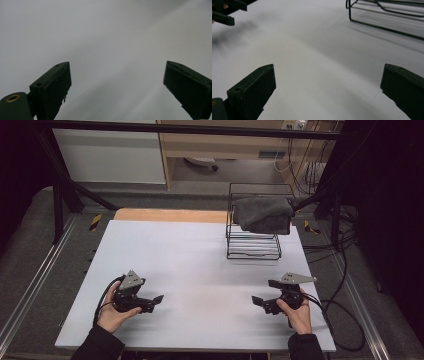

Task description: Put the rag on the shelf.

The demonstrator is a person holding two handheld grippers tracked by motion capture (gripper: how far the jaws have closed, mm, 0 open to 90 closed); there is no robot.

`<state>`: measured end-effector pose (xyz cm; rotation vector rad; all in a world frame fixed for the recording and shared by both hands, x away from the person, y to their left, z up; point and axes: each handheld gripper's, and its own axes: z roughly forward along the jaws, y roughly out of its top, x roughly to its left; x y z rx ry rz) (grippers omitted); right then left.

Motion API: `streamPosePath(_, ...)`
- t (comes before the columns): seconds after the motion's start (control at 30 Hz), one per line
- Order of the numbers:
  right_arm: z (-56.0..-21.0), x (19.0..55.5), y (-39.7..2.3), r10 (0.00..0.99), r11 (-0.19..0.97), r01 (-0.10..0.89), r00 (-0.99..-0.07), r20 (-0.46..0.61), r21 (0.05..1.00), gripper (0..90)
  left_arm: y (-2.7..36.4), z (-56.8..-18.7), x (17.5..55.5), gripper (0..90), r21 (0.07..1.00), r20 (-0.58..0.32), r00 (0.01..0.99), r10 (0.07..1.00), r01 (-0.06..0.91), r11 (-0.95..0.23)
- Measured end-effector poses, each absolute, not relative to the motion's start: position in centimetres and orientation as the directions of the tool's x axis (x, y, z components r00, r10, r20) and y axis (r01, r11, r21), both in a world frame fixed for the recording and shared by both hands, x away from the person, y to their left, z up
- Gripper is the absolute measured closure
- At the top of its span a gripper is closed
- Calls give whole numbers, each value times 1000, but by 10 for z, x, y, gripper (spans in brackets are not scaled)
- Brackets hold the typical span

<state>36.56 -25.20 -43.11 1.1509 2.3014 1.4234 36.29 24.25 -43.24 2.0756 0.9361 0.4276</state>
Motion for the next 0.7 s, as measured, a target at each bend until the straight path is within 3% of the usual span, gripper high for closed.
streamPosePath(0.3, -449, 355, -264, 703, 247, 523, -676, 220, 816, 9, 272, -446, 351, 78, 774, -36, 653, 756, 497, -392)
streamPosePath(0.7, -452, 353, -267, 708, 247, 534, -669, 226, 809, 9, 279, -452, 346, 68, 773, -45, 659, 751, 499, -392)
